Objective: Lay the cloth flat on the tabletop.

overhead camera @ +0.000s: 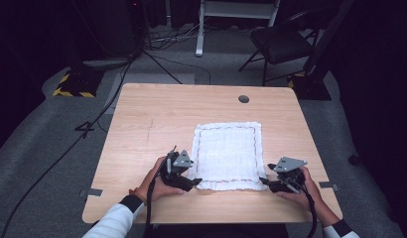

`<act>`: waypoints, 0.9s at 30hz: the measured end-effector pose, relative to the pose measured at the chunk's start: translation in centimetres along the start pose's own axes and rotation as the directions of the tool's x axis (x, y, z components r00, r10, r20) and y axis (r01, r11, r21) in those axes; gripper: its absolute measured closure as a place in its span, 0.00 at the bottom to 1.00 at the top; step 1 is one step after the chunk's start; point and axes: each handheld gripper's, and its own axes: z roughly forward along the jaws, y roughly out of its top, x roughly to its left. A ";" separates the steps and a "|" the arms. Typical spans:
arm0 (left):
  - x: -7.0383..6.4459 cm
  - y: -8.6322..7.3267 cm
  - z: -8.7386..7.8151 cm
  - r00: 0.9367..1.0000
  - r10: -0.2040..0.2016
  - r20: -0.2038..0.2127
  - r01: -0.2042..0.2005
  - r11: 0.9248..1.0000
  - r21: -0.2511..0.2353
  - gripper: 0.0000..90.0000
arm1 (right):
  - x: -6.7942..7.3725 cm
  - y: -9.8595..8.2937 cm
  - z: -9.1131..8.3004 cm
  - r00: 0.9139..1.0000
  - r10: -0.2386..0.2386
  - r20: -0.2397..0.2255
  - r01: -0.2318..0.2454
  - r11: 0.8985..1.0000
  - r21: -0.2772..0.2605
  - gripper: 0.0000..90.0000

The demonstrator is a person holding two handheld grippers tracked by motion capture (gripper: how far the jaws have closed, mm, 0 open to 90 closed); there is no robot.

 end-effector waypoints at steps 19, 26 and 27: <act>-1.1 -0.8 2.5 1.000 0.026 0.007 -0.026 0.994 0.107 0.29 | 0.1 -1.6 -0.3 1.000 0.024 -0.007 -0.024 0.999 0.047 0.43; -1.7 -1.1 2.0 0.999 0.031 0.018 -0.033 0.993 0.111 0.29 | 0.4 -2.2 -0.9 1.000 0.026 -0.014 -0.025 0.999 0.046 0.43; -1.7 -1.1 1.9 0.999 0.043 0.016 -0.044 0.993 0.111 0.29 | 0.5 -2.2 -0.9 1.000 0.025 -0.016 -0.025 0.999 0.048 0.43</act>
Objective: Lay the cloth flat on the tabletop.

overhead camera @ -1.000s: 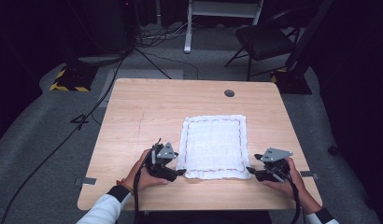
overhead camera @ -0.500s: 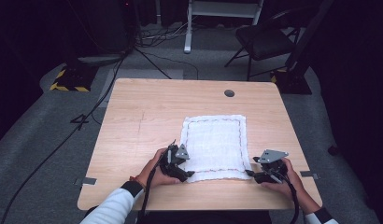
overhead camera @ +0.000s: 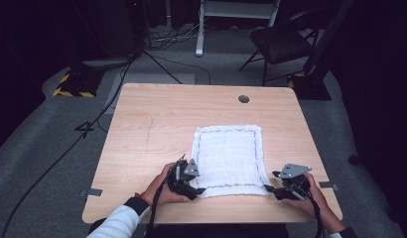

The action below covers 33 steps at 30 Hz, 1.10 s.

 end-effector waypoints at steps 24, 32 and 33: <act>4.9 -1.1 -3.8 0.986 -0.123 -0.114 0.109 0.986 -0.123 0.24 | 1.5 3.1 0.3 0.998 -0.051 -0.044 0.046 0.995 -0.093 0.39; 6.9 -0.3 -3.7 0.972 -0.146 -0.183 0.122 0.983 -0.134 0.24 | 3.0 5.6 1.5 0.991 -0.111 -0.071 0.103 0.988 -0.116 0.40; 7.2 -0.2 -3.7 0.971 -0.151 -0.186 0.127 0.982 -0.139 0.24 | 3.2 5.9 1.7 0.990 -0.119 -0.074 0.110 0.987 -0.121 0.40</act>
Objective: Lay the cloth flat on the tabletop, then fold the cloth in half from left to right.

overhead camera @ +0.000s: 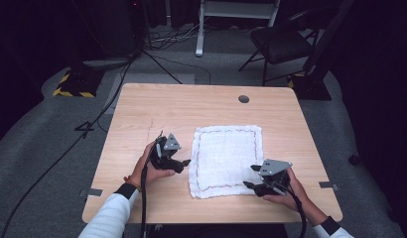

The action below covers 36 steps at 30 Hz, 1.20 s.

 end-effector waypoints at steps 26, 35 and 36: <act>5.9 6.5 8.7 0.990 -0.121 -0.076 0.120 0.993 -0.018 0.25 | 5.6 7.5 6.8 0.970 -0.171 -0.175 0.165 0.985 -0.049 0.42; 5.7 6.5 11.4 0.986 -0.142 -0.084 0.145 0.989 0.025 0.24 | 8.0 7.8 8.3 0.950 -0.206 -0.234 0.202 0.979 -0.041 0.43; 5.7 6.4 11.6 0.986 -0.149 -0.075 0.152 0.988 0.033 0.24 | 8.2 7.8 8.4 0.948 -0.212 -0.238 0.209 0.977 -0.037 0.43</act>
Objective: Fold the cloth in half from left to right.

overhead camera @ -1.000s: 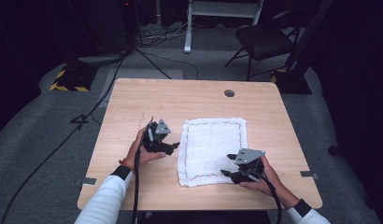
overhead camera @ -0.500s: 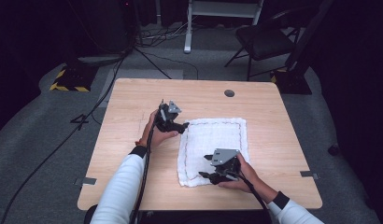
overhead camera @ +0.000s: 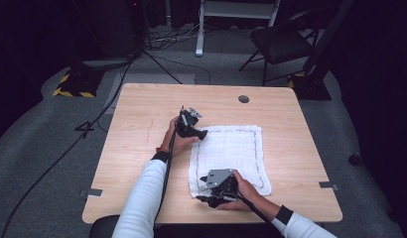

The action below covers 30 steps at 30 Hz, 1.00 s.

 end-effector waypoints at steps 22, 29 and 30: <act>1.3 -1.8 -1.3 0.994 0.020 0.109 -0.017 0.999 -0.028 0.76 | 0.5 1.0 2.4 0.999 0.009 0.035 -0.010 0.999 0.032 0.55; 1.4 -1.8 -1.5 0.993 0.043 0.109 -0.040 0.999 -0.024 0.93 | 0.1 0.8 2.2 0.999 0.021 0.048 -0.023 0.999 0.042 0.85; 1.4 -1.8 -1.5 0.993 0.047 0.107 -0.044 0.999 -0.026 0.93 | 0.1 0.9 2.2 0.999 0.015 0.052 -0.017 0.999 0.043 0.87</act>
